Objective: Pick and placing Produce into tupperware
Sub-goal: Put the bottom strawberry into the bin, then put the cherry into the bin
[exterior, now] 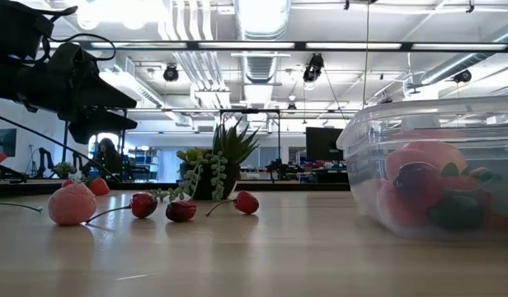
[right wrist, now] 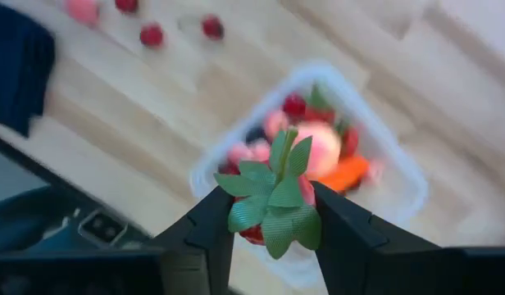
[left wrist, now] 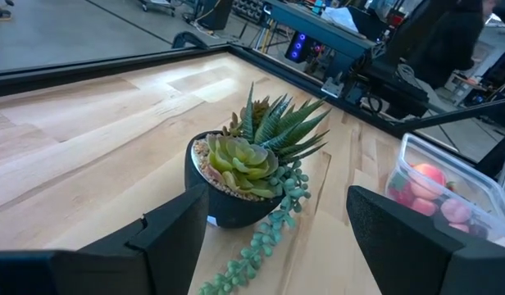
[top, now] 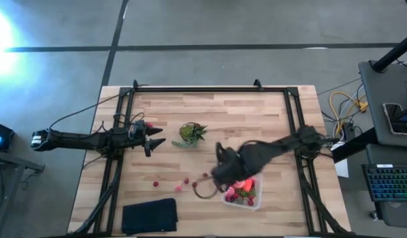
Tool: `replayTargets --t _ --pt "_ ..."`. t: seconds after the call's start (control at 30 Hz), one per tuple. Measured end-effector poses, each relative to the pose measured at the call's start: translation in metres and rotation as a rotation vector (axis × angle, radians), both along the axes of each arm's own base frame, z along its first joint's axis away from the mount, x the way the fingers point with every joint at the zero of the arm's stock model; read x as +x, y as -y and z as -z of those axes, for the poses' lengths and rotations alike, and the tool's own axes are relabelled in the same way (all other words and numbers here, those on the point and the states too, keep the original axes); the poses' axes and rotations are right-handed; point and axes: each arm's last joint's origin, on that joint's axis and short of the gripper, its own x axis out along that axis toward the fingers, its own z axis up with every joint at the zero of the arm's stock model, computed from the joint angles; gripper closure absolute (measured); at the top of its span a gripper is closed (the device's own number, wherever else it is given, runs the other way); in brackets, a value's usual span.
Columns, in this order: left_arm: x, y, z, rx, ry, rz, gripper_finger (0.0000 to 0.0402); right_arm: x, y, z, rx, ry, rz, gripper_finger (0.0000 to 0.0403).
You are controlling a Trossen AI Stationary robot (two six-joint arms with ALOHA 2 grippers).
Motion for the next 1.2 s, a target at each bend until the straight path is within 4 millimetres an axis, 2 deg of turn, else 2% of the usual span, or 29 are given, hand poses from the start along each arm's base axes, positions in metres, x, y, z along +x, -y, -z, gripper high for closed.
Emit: replayTargets --t 0.1,0.17,0.23,0.33,0.4,0.5,0.57,0.7,0.8,0.97,1.07,1.13,1.2 --pt "0.000 0.000 0.000 0.000 0.000 0.000 0.0125 -0.028 -0.010 0.002 0.013 -0.034 0.078 0.0270" --pt "0.000 0.000 0.000 0.000 0.001 0.001 0.0125 -0.044 -0.017 0.011 0.056 -0.106 0.136 0.0270" --pt "0.000 0.000 0.000 0.000 0.000 0.000 0.0125 -0.052 -0.028 0.034 0.061 -0.154 0.164 0.0269" --pt "0.000 0.000 0.000 0.000 -0.003 0.001 0.0125 -0.046 -0.041 0.073 0.107 -0.086 0.195 0.0269" --pt "0.000 0.000 0.000 0.000 -0.003 0.001 0.0125 -0.043 -0.041 0.094 0.151 -0.052 0.197 0.0269" --pt "0.000 0.000 0.000 0.000 -0.004 0.001 0.0125 -0.050 -0.036 0.131 0.128 -0.136 0.275 0.0269" --pt "0.000 0.000 0.000 0.000 -0.004 0.001 0.0125 -0.054 -0.034 0.142 0.109 -0.138 0.357 0.0265" --pt "0.000 0.000 0.001 0.000 -0.006 0.001 0.0125 -0.062 -0.029 0.125 0.119 -0.070 0.375 0.0235" --pt "0.000 0.000 0.001 0.000 -0.007 0.000 0.0125 -0.064 -0.026 0.128 0.099 -0.086 0.361 0.0195" --pt "0.000 0.000 0.001 0.000 -0.006 0.001 0.0125 -0.061 -0.023 0.121 0.129 -0.075 0.355 0.0124" --pt "0.000 0.000 0.001 0.000 -0.006 0.001 0.0125 -0.042 -0.016 0.109 0.123 0.067 0.252 0.0098" --pt "0.000 0.000 0.001 0.000 -0.008 0.001 0.0125 -0.024 -0.006 0.092 0.106 0.192 0.114 0.0094" --pt "0.000 0.000 0.001 0.000 -0.008 0.001 0.0125 -0.007 0.008 0.085 0.048 0.222 -0.031 0.0097"
